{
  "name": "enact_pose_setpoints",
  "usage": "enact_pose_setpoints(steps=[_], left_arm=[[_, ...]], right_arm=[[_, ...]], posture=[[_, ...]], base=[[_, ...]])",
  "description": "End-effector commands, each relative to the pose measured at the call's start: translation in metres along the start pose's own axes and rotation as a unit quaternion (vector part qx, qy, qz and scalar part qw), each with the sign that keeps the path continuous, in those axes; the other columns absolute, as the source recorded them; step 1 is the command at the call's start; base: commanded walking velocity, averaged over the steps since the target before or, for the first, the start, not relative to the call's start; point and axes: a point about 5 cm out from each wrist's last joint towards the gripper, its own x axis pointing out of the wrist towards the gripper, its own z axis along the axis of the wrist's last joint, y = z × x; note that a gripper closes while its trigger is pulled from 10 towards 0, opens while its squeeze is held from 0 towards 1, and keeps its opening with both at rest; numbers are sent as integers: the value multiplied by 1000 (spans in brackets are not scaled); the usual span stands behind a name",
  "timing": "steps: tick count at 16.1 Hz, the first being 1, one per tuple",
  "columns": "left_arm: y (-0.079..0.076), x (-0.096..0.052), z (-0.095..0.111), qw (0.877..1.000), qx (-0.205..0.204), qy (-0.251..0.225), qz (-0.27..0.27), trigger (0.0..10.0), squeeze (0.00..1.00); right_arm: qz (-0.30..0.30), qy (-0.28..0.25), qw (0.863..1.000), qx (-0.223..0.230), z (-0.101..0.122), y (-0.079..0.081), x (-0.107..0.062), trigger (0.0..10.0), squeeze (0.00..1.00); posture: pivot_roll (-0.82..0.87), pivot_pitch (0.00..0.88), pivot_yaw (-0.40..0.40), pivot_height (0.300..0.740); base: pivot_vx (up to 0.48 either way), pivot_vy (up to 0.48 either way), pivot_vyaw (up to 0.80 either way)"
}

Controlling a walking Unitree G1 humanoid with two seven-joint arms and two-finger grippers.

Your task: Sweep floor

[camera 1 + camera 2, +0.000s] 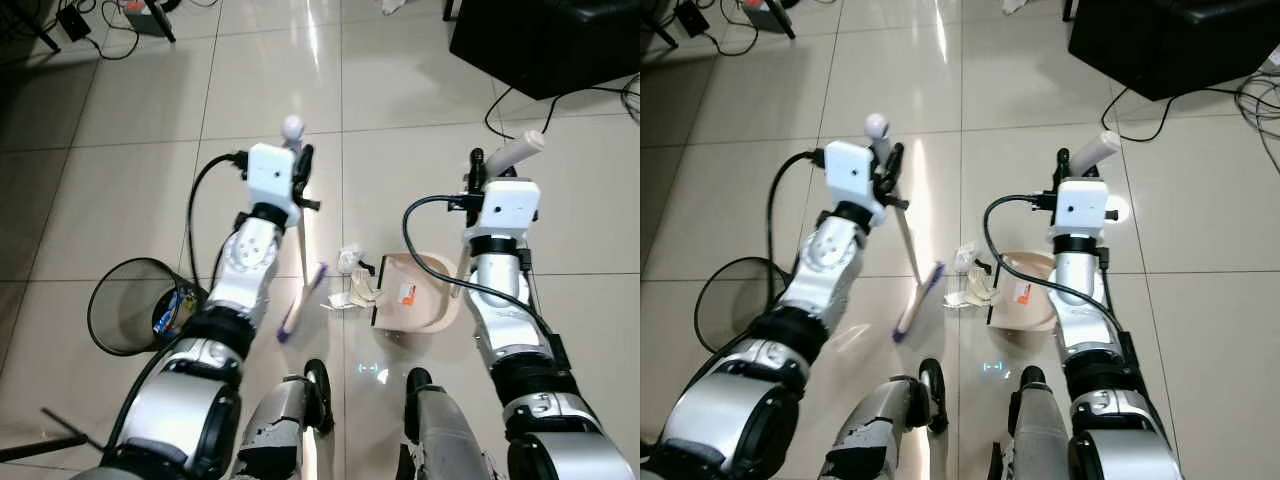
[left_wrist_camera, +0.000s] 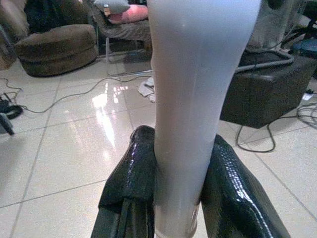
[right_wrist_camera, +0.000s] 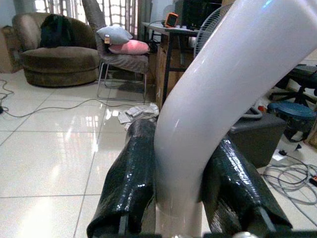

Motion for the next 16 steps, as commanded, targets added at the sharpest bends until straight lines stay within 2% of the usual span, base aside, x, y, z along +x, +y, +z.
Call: enact_pose_setpoints(steps=[1, 5, 7, 9, 10, 12, 13, 14, 16], left_arm=[[-2, -1, -3, 999, -37, 7, 15, 10000, 0], [-10, 10, 14, 994, -105, -21, 20, 10000, 0], [-10, 13, 20, 993, -114, -30, 14, 10000, 0], [-11, 17, 33, 989, -143, -46, -10, 10000, 0], [-16, 18, 40, 986, -150, -53, -44, 10000, 0], [-22, 16, 46, 984, -125, -62, -107, 10000, 0], [-22, 14, 47, 985, -92, -67, -132, 10000, 0], [-19, 13, 48, 985, -63, -71, -147, 10000, 0], [0, 15, 58, 985, -25, -88, -148, 10000, 0]], right_arm=[[15, 20, 1000, 11, -7, 14, -9, 10000, 0], [6, 23, 1000, 18, -9, 16, -12, 10000, 0], [4, 24, 1000, 17, -10, 14, -12, 10000, 0], [-5, 27, 1000, 14, -11, 9, -11, 10000, 0], [-6, 29, 999, 13, -12, 8, -11, 10000, 0], [-8, 32, 999, 12, -13, 7, -11, 10000, 0], [-9, 31, 999, 12, -13, 7, -12, 10000, 0], [-10, 31, 999, 13, -13, 6, -12, 10000, 0], [-32, 32, 998, 31, -13, 0, -17, 10000, 0]], posture=[[163, 408, 187, 740], [156, 387, 190, 740], [152, 382, 189, 740], [149, 378, 186, 740], [148, 365, 184, 740], [144, 356, 181, 740], [142, 352, 182, 740], [136, 343, 181, 740], [124, 318, 178, 740]], base=[[0, 0, 0], [0, 0, 0], [0, 0, 0], [0, 0, 0], [0, 0, 0], [0, 0, 0], [0, 0, 0], [0, 0, 0], [0, 0, 0]])
